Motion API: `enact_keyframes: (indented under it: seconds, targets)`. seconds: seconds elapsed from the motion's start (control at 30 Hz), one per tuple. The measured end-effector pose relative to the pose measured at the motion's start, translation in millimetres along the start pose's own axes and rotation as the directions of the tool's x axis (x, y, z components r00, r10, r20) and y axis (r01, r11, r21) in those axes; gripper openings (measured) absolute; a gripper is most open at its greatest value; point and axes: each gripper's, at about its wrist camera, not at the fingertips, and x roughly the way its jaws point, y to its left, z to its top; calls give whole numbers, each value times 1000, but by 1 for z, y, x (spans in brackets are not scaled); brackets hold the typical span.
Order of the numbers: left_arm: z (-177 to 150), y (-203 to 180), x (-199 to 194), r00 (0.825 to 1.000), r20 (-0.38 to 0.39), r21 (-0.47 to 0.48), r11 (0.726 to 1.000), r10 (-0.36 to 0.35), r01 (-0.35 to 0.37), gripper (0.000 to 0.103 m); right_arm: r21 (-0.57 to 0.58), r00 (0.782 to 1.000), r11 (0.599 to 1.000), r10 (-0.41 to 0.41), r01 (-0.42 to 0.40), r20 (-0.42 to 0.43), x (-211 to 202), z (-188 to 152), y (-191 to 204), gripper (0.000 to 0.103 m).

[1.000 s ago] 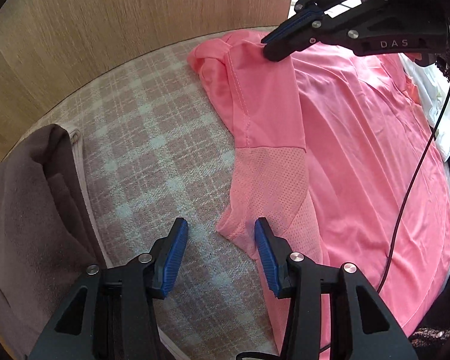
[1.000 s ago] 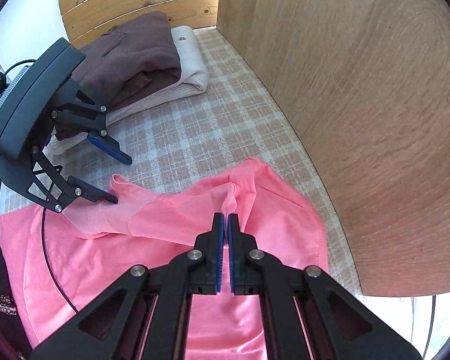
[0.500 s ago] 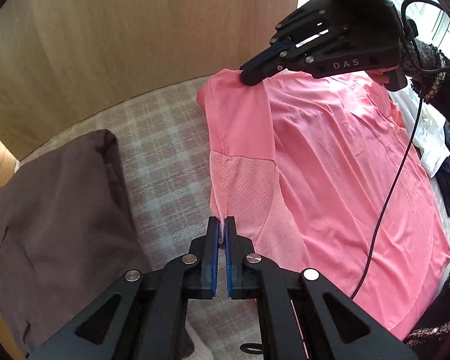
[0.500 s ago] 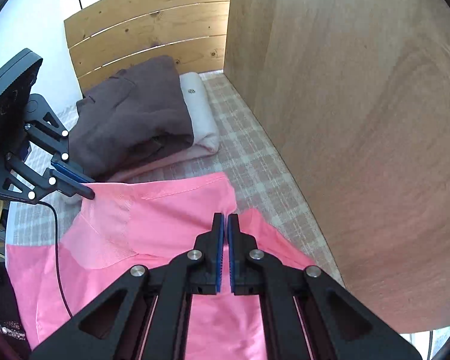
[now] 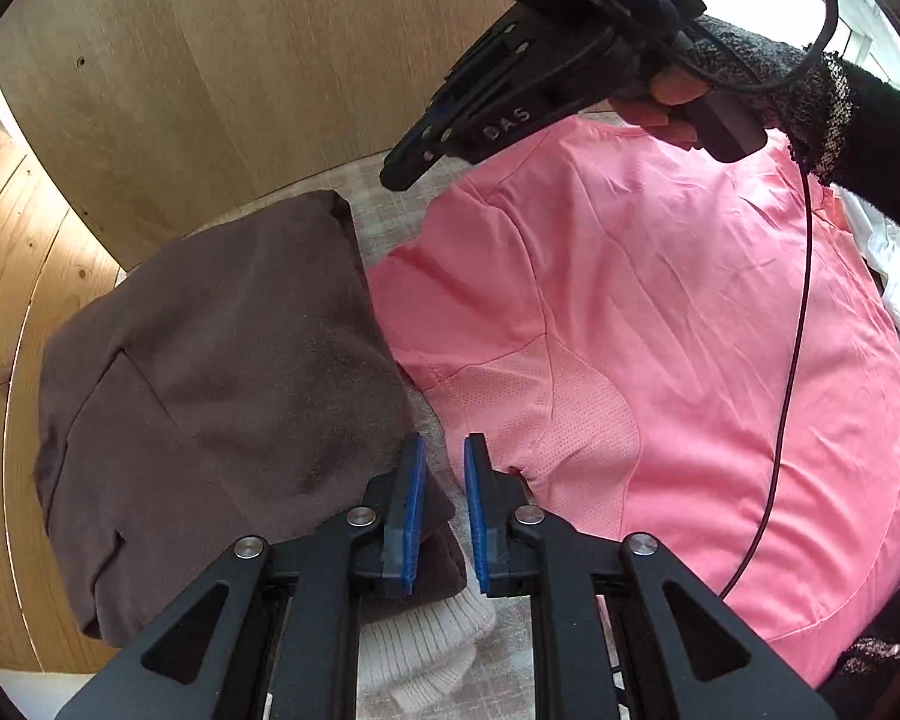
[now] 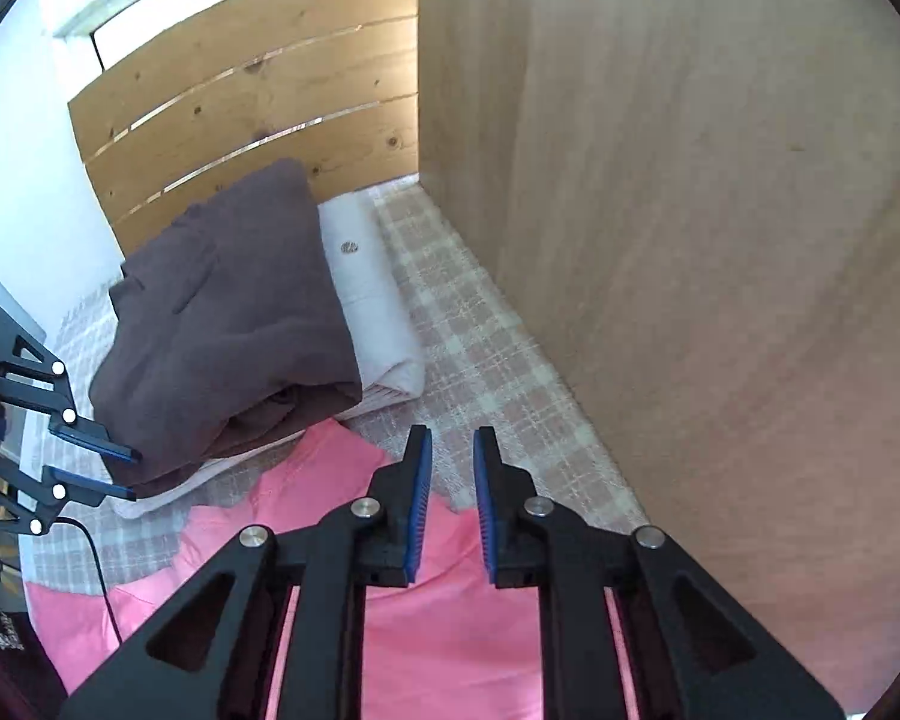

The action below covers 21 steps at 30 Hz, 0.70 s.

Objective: Fold clothes

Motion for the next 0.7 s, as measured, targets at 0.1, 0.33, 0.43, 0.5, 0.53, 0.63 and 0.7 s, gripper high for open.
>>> enact_keyframes:
  seconds: [0.1, 0.33, 0.43, 0.5, 0.53, 0.63, 0.7]
  targets:
    - [-3, 3, -20, 999, 26, 11, 999, 33, -34, 18, 48, 999, 998, -36, 36, -2, -57, -36, 0, 18]
    - [-55, -4, -58, 996, 27, -29, 996, -81, 82, 30, 324, 994, 940, -91, 107, -64, -160, -189, 32, 18]
    - [-97, -20, -68, 992, -23, -45, 992, -123, 122, 31, 488, 992, 865, -119, 120, -33, -207, -260, 46, 23]
    - [-122, -28, -73, 985, -46, -70, 984, -165, 162, 31, 582, 988, 801, -150, 139, -30, -230, -305, 57, 35]
    - [-134, -30, -76, 977, -51, -98, 974, -208, 202, 34, 621, 985, 768, -171, 158, -39, -238, -326, 62, 38]
    - [-165, -48, -71, 948, -82, -146, 945, -307, 293, 38, 691, 968, 681, -222, 242, -120, -249, -381, 86, 38]
    - [-185, -67, -65, 941, -128, -134, 945, -314, 297, 38, 705, 951, 641, -247, 305, -186, -250, -412, 106, 38]
